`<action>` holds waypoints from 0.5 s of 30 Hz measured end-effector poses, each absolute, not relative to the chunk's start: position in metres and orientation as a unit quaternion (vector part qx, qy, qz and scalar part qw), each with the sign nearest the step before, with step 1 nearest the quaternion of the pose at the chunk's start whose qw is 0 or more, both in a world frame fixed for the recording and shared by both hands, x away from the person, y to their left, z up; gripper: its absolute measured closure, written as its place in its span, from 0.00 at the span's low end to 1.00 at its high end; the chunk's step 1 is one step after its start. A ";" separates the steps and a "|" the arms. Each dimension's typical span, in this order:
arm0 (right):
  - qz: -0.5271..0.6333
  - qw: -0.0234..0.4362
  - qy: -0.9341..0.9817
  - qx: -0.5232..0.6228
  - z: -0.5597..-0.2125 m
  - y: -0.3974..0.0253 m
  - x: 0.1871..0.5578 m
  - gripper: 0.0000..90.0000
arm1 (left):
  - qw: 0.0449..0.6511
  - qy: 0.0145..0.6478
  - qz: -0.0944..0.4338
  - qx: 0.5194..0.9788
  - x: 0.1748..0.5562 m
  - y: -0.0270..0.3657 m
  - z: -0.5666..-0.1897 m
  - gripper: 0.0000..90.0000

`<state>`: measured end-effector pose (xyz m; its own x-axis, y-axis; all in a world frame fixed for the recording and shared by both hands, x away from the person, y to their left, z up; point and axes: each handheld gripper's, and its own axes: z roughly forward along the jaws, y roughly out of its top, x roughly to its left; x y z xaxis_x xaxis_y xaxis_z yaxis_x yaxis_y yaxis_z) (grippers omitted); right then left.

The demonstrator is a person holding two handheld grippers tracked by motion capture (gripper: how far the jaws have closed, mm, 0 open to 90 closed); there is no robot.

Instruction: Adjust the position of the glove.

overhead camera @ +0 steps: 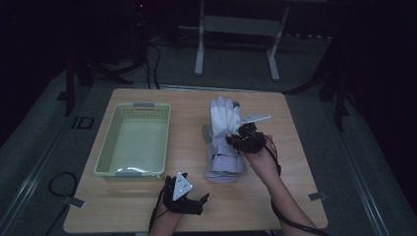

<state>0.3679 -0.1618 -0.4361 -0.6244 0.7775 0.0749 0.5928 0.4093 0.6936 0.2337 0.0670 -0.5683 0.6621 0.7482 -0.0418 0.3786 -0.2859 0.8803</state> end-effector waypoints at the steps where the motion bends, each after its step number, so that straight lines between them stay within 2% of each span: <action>1: 0.351 0.128 0.829 0.416 -0.439 -0.161 0.369 0.89 | 0.475 0.362 0.195 0.778 0.234 0.067 -0.568 0.00; 15: 0.319 0.111 0.830 0.443 -0.481 -0.148 0.385 0.89 | 0.474 0.360 0.196 0.779 0.234 0.067 -0.568 0.00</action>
<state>0.3847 -0.1482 -0.4805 -0.5830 0.8066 0.0979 0.6641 0.4037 0.6293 0.2337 0.0670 -0.5683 0.6634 0.7473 -0.0365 0.3752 -0.2901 0.8804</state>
